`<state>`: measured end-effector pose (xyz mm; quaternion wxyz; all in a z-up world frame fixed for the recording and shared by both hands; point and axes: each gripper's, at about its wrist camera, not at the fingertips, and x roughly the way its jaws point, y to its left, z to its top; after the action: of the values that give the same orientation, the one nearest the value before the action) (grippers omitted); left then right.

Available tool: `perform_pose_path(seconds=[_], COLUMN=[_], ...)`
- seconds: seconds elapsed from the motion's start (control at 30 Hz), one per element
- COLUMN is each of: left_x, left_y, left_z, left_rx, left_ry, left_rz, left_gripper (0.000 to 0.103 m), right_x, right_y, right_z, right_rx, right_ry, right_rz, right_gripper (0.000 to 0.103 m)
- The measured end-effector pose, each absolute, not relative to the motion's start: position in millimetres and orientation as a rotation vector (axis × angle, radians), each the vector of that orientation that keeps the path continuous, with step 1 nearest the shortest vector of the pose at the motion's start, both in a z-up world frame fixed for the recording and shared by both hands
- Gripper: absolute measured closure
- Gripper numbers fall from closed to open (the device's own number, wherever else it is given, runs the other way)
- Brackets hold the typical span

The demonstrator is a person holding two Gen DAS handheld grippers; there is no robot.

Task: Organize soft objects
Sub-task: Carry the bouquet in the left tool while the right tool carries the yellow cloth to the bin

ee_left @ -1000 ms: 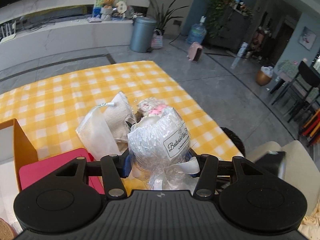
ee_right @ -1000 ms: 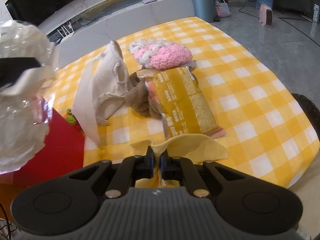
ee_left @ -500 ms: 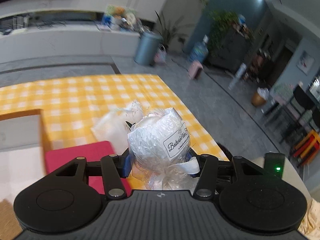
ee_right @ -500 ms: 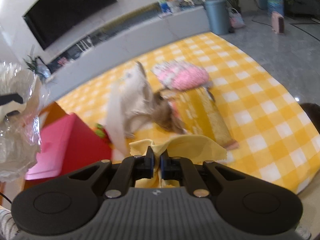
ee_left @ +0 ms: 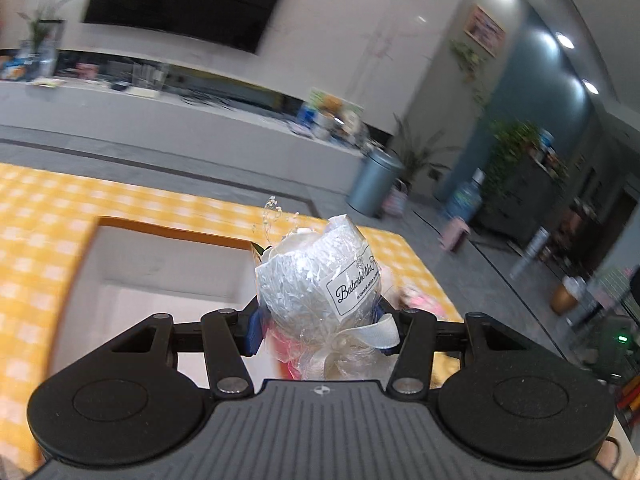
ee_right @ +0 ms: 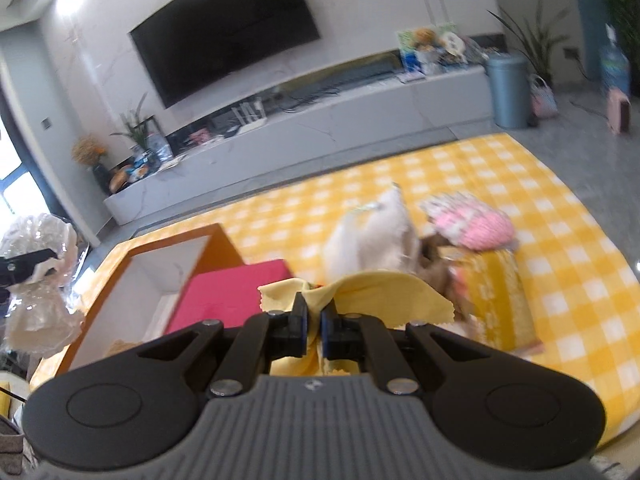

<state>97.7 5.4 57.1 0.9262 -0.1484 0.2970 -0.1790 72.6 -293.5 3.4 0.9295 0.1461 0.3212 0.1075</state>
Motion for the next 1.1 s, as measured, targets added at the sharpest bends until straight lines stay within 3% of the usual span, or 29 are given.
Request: perform_pose_path(seconds=[0.53,1.1], left_x=[73.8,82.2], left_y=[113.7,130.1], left_z=[43.9,10.3], left_rx=[-0.417,-0.384], left_ry=[0.543,0.638], left_rz=[-0.118,-0.203], left_gripper=[0.044,0.044], right_x=[66.4,94.2], right_y=[-168.0,-49.3], right_z=[39.3,-17.4], right_rx=[0.098,-0.132], right_ry=[0.593,0.785], right_rz=[0.278,0.402], right_gripper=[0.099,0.099])
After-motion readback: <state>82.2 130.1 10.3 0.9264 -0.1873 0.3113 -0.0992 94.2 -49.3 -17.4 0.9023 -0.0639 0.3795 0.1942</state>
